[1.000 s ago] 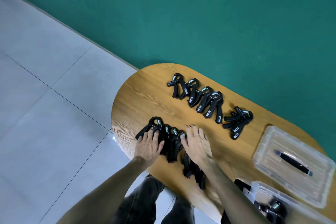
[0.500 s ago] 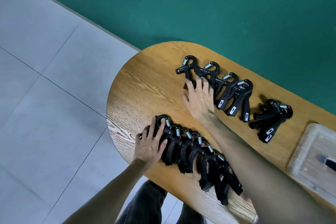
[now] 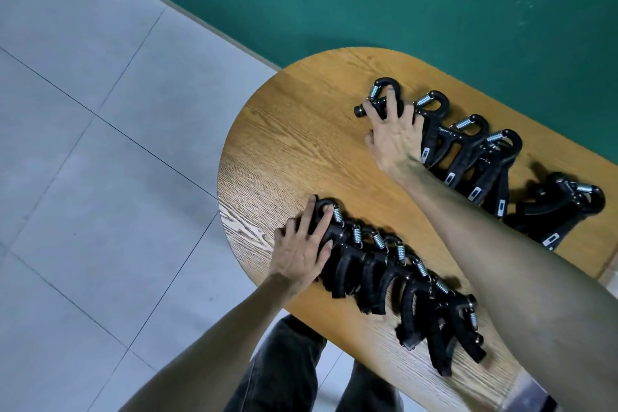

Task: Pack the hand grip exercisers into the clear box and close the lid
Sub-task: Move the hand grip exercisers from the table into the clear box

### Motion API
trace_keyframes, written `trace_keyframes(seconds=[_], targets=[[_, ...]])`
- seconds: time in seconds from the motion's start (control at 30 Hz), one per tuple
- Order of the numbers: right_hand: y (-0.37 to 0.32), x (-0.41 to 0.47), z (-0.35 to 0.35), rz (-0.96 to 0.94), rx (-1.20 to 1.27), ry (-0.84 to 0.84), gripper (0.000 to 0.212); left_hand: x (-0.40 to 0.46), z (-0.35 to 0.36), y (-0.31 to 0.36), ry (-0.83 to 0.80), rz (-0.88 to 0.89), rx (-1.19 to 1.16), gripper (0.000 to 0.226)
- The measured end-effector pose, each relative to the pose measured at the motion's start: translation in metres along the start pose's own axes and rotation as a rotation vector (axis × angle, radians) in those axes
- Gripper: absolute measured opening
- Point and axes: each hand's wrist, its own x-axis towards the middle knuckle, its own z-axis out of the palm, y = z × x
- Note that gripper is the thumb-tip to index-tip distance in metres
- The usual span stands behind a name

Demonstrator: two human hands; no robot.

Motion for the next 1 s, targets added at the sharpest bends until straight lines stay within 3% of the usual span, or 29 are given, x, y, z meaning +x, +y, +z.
trace_keyframes(seconds=[0.17, 0.4, 0.63, 0.8, 1.0], targets=[[0.001, 0.014, -0.006, -0.019, -0.046, -0.012, 0.076, 0.002, 0.002, 0.003, 0.015, -0.009, 0.004, 0.070], [0.004, -0.012, -0.023, 0.018, 0.136, 0.036, 0.071, -0.008, -0.015, 0.005, 0.031, -0.079, -0.020, 0.069], [0.010, -0.105, -0.029, 0.030, 0.194, 0.111, 0.073, -0.017, -0.047, 0.019, 0.027, -0.199, 0.026, 0.072], [0.027, -0.177, -0.040, 0.065, 0.285, 0.098, 0.070, -0.031, -0.071, 0.052, 0.164, -0.261, -0.020, 0.069], [0.068, -0.269, -0.072, 0.140, 0.354, 0.155, 0.076, -0.061, -0.097, 0.138, 0.295, -0.297, -0.139, 0.067]])
